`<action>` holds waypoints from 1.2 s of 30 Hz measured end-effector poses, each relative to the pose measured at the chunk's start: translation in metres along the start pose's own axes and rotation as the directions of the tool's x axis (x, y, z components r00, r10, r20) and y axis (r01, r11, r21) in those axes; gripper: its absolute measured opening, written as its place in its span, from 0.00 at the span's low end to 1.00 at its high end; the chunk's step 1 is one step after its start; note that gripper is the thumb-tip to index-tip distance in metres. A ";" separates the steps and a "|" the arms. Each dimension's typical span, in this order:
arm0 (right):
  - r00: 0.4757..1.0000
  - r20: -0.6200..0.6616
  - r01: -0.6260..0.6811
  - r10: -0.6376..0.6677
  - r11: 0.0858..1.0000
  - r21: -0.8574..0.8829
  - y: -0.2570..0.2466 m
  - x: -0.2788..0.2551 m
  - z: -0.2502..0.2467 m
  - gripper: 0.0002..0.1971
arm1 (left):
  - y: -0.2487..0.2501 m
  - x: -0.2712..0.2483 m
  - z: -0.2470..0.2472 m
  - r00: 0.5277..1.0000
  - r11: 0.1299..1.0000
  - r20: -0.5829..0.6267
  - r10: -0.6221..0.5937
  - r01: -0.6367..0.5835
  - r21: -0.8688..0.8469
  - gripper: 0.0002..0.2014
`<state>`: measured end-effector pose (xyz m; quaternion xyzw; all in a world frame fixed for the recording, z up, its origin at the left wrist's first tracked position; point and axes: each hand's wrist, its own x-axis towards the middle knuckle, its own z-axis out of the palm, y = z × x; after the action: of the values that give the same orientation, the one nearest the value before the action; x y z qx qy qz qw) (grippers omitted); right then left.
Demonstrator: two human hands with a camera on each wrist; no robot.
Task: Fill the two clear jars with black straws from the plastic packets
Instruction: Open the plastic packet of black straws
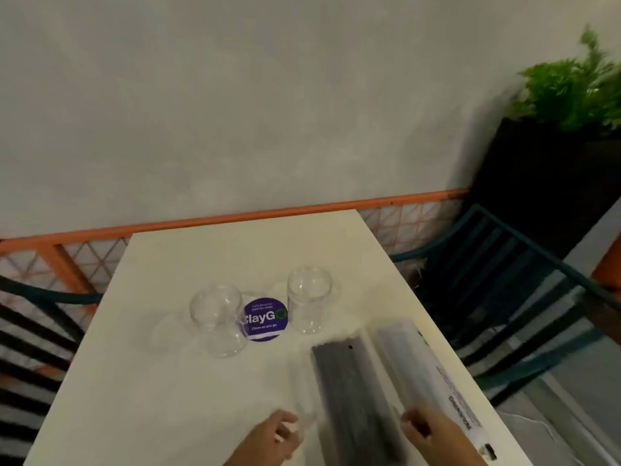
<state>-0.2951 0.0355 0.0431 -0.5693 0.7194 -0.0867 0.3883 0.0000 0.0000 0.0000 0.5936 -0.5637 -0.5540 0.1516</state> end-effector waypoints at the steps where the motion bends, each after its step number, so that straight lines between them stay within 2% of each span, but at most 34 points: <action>1: 0.999 -0.038 -0.029 0.032 0.997 0.070 -0.017 0.011 0.009 0.12 | 0.009 0.009 0.007 0.999 1.000 0.045 -0.003 0.003 0.004 0.17; 2: 0.996 -0.071 -0.052 0.060 0.992 0.116 -0.023 0.016 0.008 0.13 | 0.018 0.015 0.014 0.997 0.999 0.059 -0.039 0.040 -0.017 0.21; 4: 0.993 -0.002 -0.118 0.121 0.976 0.184 -0.032 0.027 0.012 0.27 | 0.039 0.027 0.028 0.990 0.990 0.098 -0.100 0.109 -0.091 0.26; 6: 0.976 0.102 -0.214 0.191 0.926 0.312 -0.033 0.038 0.017 0.39 | 0.050 0.034 0.041 0.989 0.979 0.110 -0.104 0.121 -0.164 0.25; 8: 0.966 0.163 -0.254 0.202 0.864 0.434 -0.031 0.048 0.022 0.42 | 0.049 0.043 0.049 0.991 0.978 0.103 -0.090 0.108 -0.180 0.23; 10: 0.962 0.206 -0.263 0.181 0.826 0.499 -0.027 0.058 0.022 0.40 | 0.044 0.047 0.051 0.990 0.975 0.105 -0.092 0.111 -0.194 0.22; 12: 0.950 0.290 -0.256 0.116 0.821 0.510 -0.027 0.065 0.019 0.36 | 0.036 0.048 0.049 0.988 0.962 0.112 -0.107 0.131 -0.239 0.25; 15: 0.924 0.381 -0.238 0.048 0.850 0.470 -0.030 0.075 0.017 0.43 | 0.028 0.043 0.046 0.983 0.960 0.111 -0.147 0.169 -0.224 0.23; 17: 0.939 0.344 -0.143 -0.013 0.895 0.424 -0.038 0.078 0.018 0.38 | 0.026 0.034 0.039 0.987 0.964 0.056 -0.149 0.157 -0.215 0.23; 19: 0.948 0.300 0.005 -0.108 0.947 0.323 -0.050 0.076 0.016 0.32 | 0.030 0.020 0.026 0.981 0.961 -0.123 -0.151 0.117 -0.252 0.28; 20: 0.946 0.280 0.096 -0.165 0.965 0.244 -0.059 0.072 0.015 0.30 | 0.033 0.011 0.018 0.958 0.955 -0.248 -0.146 0.072 -0.288 0.28; 22: 0.922 0.237 0.284 -0.307 0.950 0.126 -0.074 0.065 0.013 0.28 | 0.044 -0.009 0.000 0.873 0.945 -0.475 -0.112 -0.054 -0.321 0.25; 24: 0.868 0.222 0.454 -0.444 0.891 0.003 -0.088 0.059 0.015 0.31 | 0.056 -0.025 -0.017 0.803 0.946 -0.594 -0.052 -0.150 -0.287 0.22; 25: 0.834 0.228 0.530 -0.502 0.844 -0.082 -0.094 0.056 0.017 0.34 | 0.059 -0.030 -0.024 0.790 0.949 -0.612 -0.031 -0.169 -0.267 0.21; 27: 0.760 0.253 0.649 -0.599 0.719 -0.247 -0.106 0.051 0.022 0.38 | 0.059 -0.037 -0.037 0.801 0.954 -0.599 -0.010 -0.172 -0.247 0.20; 30: 0.658 0.270 0.740 -0.703 0.539 -0.401 -0.119 0.050 0.029 0.35 | 0.052 -0.041 -0.049 0.810 0.964 -0.586 -0.025 -0.137 -0.230 0.16; 32: 0.646 0.286 0.747 -0.708 0.509 -0.428 -0.123 0.050 0.032 0.33 | 0.044 -0.043 -0.055 0.799 0.965 -0.600 -0.044 -0.122 -0.234 0.14; 34: 0.658 0.294 0.739 -0.694 0.519 -0.429 -0.126 0.051 0.035 0.32 | 0.038 -0.046 -0.061 0.803 0.960 -0.592 -0.060 -0.116 -0.254 0.14; 36: 0.667 0.297 0.735 -0.683 0.537 -0.414 -0.130 0.050 0.037 0.30 | 0.036 -0.047 -0.065 0.815 0.944 -0.575 -0.071 -0.132 -0.304 0.07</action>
<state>-0.1757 -0.0408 0.0683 -0.8949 0.4022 -0.0181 0.1925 0.0480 -0.0013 0.0738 0.6904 -0.3997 -0.4313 0.4214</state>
